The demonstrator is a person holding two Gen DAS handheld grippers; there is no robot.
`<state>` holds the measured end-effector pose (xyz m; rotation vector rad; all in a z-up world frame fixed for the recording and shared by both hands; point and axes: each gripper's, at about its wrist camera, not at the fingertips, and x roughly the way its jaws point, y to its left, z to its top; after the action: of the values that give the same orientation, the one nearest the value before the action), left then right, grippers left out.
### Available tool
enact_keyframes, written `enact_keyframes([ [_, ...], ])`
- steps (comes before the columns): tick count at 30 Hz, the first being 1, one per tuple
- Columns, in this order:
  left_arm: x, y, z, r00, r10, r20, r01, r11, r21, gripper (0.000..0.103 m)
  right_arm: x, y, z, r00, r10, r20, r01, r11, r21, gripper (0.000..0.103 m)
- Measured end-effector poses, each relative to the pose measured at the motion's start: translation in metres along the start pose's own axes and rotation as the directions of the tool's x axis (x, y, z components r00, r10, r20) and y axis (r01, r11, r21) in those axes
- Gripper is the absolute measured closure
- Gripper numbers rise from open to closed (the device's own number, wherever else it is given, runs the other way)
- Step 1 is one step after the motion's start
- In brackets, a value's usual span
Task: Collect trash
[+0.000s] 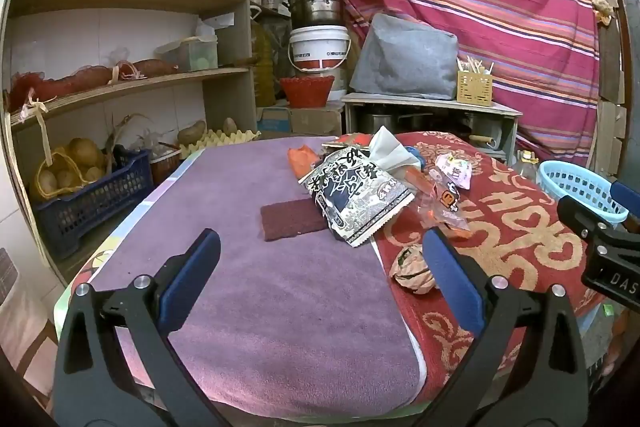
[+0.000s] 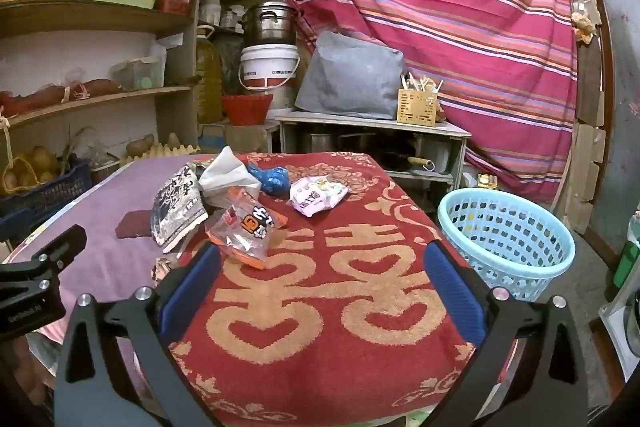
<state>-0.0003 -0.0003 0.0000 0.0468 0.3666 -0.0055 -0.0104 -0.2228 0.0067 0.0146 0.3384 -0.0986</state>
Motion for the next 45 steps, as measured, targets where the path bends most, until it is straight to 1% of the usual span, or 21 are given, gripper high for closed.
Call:
enact_keyframes([
  [45, 0.0001, 0.0, 0.0, 1.0, 0.001, 0.0, -0.001, 1.0, 0.002, 0.005, -0.001, -0.0013, -0.001, 1.0, -0.005, 0.001, 0.005, 1.0, 0.004, 0.004],
])
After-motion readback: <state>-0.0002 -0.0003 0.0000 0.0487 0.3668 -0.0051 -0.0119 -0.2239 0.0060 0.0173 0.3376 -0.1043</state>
